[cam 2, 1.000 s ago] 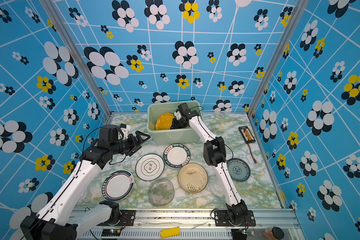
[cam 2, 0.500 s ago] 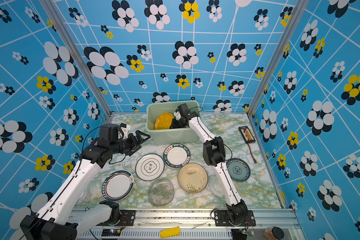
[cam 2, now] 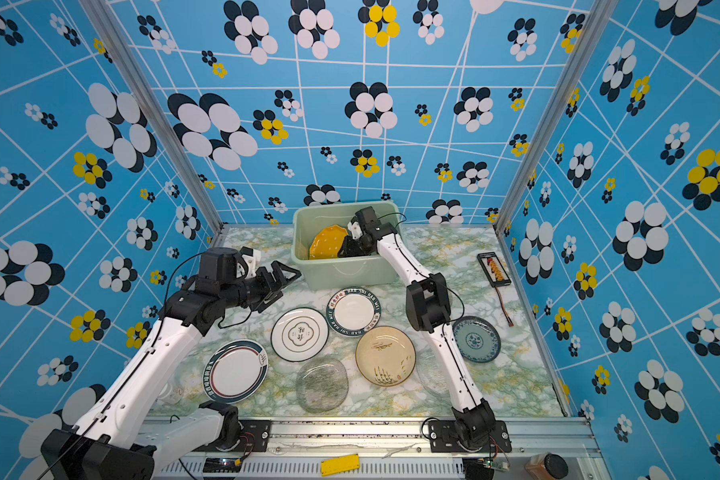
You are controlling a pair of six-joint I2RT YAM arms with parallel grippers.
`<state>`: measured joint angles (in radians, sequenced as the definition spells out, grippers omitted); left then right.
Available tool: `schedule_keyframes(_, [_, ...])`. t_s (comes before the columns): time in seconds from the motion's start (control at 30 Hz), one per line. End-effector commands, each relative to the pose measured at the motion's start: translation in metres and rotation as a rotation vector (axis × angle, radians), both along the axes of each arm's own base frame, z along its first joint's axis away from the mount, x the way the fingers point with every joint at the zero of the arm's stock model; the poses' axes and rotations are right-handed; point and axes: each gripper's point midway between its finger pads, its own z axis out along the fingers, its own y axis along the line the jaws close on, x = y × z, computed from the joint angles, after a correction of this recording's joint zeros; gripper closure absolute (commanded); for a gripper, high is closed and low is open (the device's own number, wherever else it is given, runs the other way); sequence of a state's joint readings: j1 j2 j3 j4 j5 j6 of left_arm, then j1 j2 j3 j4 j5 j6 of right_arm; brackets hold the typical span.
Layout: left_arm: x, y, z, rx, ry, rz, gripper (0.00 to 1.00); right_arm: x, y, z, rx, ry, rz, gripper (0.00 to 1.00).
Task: Place the plates into the plastic bin on the countertop
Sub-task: 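Lower the yellow plate into the green bin with the right gripper, then open the right gripper to release the yellow plate in the bin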
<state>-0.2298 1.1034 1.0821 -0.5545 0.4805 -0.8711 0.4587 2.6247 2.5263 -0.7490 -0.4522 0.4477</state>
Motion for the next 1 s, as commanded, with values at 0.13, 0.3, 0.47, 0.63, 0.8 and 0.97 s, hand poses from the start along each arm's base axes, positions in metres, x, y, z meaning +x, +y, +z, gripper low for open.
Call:
schedule_keyframes(0.13, [-0.001,0.001,0.004,0.014,-0.020,-0.004,0.01,0.001,0.001,0.022,-0.006,-0.067,0.010,0.56])
schedule_keyframes(0.3, [-0.005,0.003,0.002,0.019,-0.015,0.004,0.01,-0.002,-0.005,0.027,-0.044,-0.083,0.023,0.52])
schedule_keyframes(0.47, [-0.014,0.007,0.005,0.033,-0.016,0.008,0.01,-0.004,-0.019,0.022,-0.119,-0.078,-0.005,0.48])
schedule_keyframes(0.63, [-0.022,0.011,0.005,0.049,-0.013,0.015,0.01,-0.005,-0.035,0.017,-0.204,-0.070,-0.040,0.46])
schedule_keyframes(0.8, [-0.026,0.014,0.006,0.055,-0.015,0.024,0.01,-0.008,-0.042,0.015,-0.247,-0.067,-0.041,0.44])
schedule_keyframes(0.97, [-0.029,0.016,0.009,0.067,-0.019,0.029,0.01,-0.007,-0.051,0.019,-0.287,-0.082,-0.068,0.38])
